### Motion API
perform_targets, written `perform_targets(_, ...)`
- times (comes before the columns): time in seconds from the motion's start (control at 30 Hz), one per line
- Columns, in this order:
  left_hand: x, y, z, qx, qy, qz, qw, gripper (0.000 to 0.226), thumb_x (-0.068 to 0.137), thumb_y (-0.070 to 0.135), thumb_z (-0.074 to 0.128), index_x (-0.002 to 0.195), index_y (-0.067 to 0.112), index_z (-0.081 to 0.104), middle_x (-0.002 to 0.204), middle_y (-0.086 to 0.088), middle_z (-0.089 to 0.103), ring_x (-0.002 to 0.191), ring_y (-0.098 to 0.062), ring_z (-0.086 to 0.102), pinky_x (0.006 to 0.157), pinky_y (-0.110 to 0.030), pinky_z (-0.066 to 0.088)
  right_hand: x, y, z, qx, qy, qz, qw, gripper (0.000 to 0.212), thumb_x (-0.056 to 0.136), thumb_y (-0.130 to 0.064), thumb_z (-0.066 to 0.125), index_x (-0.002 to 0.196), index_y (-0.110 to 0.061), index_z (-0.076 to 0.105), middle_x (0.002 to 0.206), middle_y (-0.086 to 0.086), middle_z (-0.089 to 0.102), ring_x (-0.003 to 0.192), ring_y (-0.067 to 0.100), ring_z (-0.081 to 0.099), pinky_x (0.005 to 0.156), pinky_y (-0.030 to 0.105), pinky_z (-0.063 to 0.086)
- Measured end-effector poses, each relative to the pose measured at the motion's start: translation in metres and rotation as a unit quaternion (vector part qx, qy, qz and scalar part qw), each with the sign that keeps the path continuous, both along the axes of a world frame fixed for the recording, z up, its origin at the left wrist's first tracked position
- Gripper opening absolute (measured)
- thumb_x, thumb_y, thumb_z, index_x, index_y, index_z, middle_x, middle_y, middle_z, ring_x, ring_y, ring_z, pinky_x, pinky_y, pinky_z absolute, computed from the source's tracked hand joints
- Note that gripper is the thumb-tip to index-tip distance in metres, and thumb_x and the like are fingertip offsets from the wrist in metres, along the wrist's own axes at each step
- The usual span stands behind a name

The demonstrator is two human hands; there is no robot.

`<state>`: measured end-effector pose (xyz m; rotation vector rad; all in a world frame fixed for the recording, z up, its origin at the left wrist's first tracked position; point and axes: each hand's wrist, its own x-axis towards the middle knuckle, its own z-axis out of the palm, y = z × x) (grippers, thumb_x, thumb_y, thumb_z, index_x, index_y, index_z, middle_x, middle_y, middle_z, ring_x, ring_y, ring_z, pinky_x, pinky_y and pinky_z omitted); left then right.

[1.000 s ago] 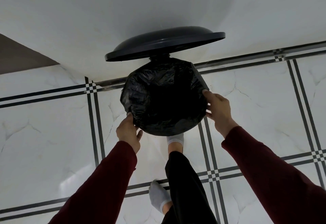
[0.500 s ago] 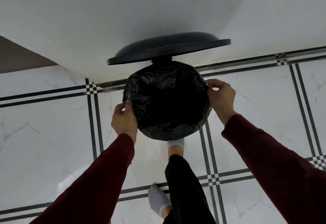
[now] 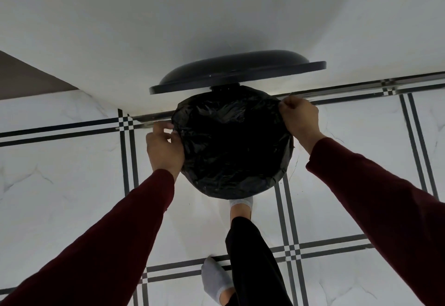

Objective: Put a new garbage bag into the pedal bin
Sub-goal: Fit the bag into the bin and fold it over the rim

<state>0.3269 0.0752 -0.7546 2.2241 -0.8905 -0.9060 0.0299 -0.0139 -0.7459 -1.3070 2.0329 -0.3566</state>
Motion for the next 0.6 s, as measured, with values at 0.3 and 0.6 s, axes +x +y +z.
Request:
perform_targets(0.3, 0.01, -0.017, 0.014, 0.035, 0.046, -0.155, 0.986, 0.04, 0.103, 0.047, 0.046, 0.143, 0.048, 0.049, 0.115, 0.012, 0.07, 0.108, -0.012, 0.065, 0.097, -0.032, 0.051, 0.016, -0.007, 0.002, -0.028, -0.092, 0.042, 0.994, 0.02, 0.092, -0.015, 0.052, 0.094, -0.02, 0.072, 0.089, -0.01, 0.069, 0.086, 0.014, 0.062, 0.07, 0.025, 0.045)
perform_targets(0.6, 0.007, -0.056, 0.002, 0.047, -0.057, -0.219, 0.973, 0.042, 0.106, 0.045, 0.046, 0.115, 0.011, 0.068, 0.117, -0.014, 0.053, 0.106, -0.032, 0.06, 0.091, -0.033, 0.046, 0.02, -0.02, -0.005, -0.003, -0.105, 0.062, 0.993, 0.02, 0.096, -0.041, 0.06, 0.108, -0.029, 0.071, 0.091, -0.008, 0.073, 0.079, 0.005, 0.065, 0.062, 0.01, 0.043)
